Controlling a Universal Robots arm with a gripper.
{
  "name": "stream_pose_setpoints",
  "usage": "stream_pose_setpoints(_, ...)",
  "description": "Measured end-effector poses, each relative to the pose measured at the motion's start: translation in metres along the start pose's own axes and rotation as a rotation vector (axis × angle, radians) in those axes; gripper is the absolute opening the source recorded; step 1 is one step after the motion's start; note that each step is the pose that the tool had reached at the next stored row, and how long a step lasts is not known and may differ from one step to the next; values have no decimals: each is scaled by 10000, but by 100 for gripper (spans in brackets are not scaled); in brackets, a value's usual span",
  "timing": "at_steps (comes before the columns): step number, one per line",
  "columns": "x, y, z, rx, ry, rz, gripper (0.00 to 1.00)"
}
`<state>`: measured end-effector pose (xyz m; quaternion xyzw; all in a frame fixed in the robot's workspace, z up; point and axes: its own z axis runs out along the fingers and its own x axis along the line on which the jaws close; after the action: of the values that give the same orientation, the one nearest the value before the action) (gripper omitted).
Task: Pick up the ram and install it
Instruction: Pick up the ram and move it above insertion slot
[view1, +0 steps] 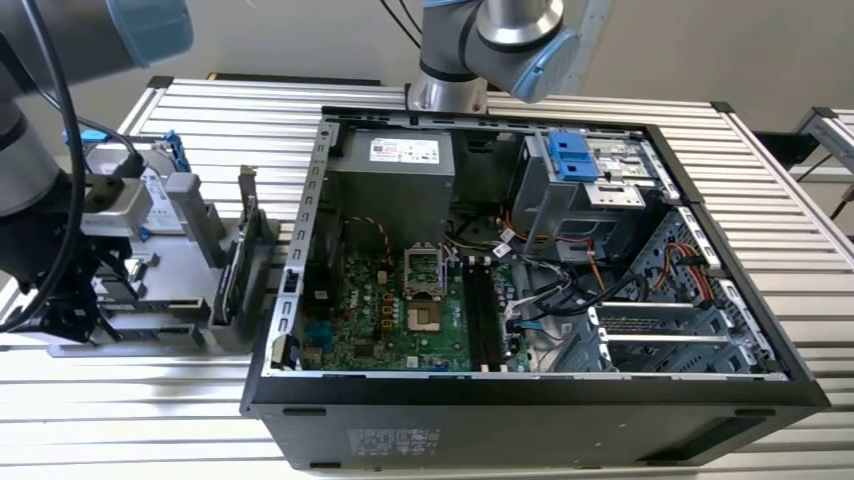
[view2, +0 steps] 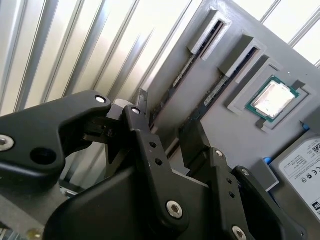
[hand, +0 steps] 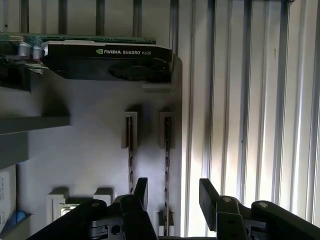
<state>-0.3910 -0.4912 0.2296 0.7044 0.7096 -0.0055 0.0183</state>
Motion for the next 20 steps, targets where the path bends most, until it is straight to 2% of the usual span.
stream_pose_setpoints(7, 1, -1, 36, 33, -47, -3, 100)
stream_pose_setpoints(20, 3, -2, 91, 35, -48, -2, 100)
